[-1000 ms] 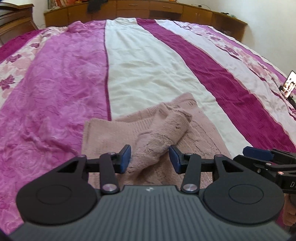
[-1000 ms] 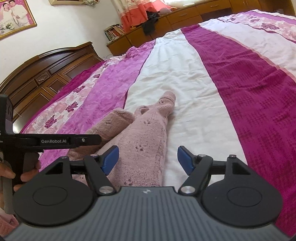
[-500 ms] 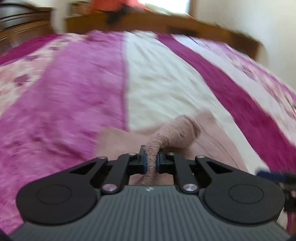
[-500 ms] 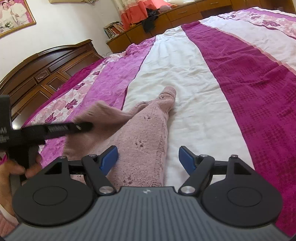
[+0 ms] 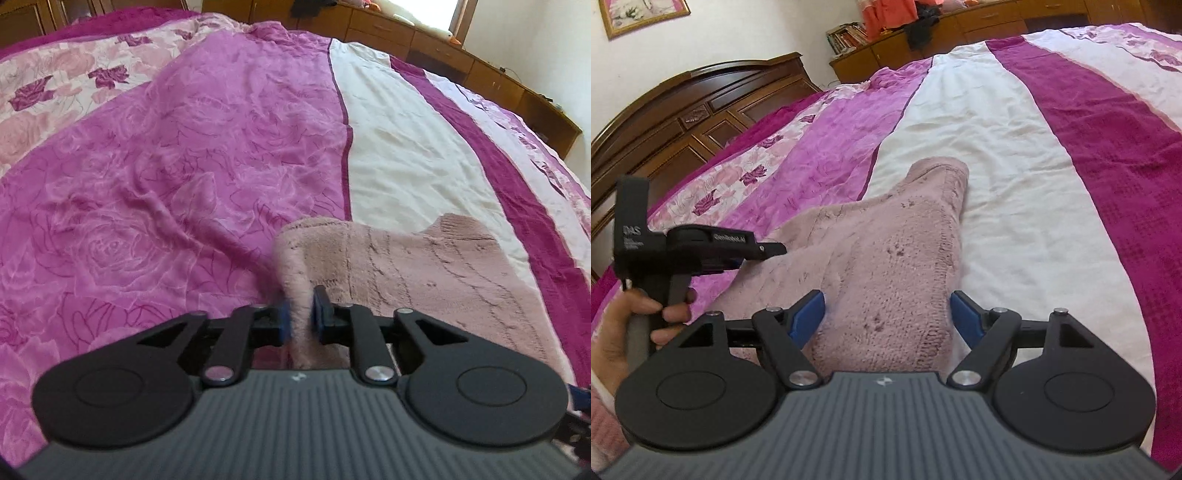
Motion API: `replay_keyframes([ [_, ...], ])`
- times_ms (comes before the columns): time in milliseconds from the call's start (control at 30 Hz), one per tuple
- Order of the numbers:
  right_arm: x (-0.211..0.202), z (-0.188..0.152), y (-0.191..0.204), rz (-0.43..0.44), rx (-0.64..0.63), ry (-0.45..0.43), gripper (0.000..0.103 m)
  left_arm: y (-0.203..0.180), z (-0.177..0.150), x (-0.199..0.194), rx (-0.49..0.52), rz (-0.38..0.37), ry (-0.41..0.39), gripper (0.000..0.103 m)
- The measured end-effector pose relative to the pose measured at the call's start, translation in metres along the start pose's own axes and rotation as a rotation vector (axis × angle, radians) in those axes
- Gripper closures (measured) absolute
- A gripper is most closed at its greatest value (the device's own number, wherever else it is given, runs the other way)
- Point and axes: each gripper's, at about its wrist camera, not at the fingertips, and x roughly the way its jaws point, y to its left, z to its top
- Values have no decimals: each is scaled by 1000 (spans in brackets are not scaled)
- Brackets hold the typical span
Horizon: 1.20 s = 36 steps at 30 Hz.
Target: Fold small clothes
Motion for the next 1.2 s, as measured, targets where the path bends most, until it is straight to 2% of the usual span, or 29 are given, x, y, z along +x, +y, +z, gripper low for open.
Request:
replay_keyframes([
  [33, 0, 0, 0, 2, 4, 0, 23, -1, 0, -4, -1, 0, 3, 73],
  [100, -1, 0, 0, 2, 9, 2, 23, -1, -5, -17, 1, -6, 3, 58],
  [167, -1, 0, 1, -2, 7, 3, 23, -1, -9, -31, 6, -23, 6, 51],
  [300, -2, -1, 6, -10, -6, 2, 22, -7, -24, -49, 36, -56, 45, 50],
  [400, -4, -3, 14, -11, -29, 0, 22, -14, -39, -58, 95, -52, 60, 51],
  [467, -5, -4, 20, -14, -52, 0, 22, -16, -47, -62, 137, -29, 42, 50],
  [567, -7, -6, 24, -14, -68, 1, 22, -13, -50, -58, 164, 53, 41, 45],
  [767, -13, -4, 17, 4, -58, 12, 22, 1, -46, -53, 96, 18, 64, 44],
  [933, -16, 9, -3, 48, 33, -8, 20, 19, -40, -52, -79, -117, 104, 45],
  [1000, -13, 14, -11, 66, 64, 3, 18, 22, -40, -49, -123, -149, 127, 44],
  [1067, -5, 18, -19, 65, 90, 30, 18, 21, -41, -45, -129, -146, 138, 37],
  [1200, 13, 18, -34, 96, 144, 80, 18, 18, -43, -39, -112, -145, 137, 32],
])
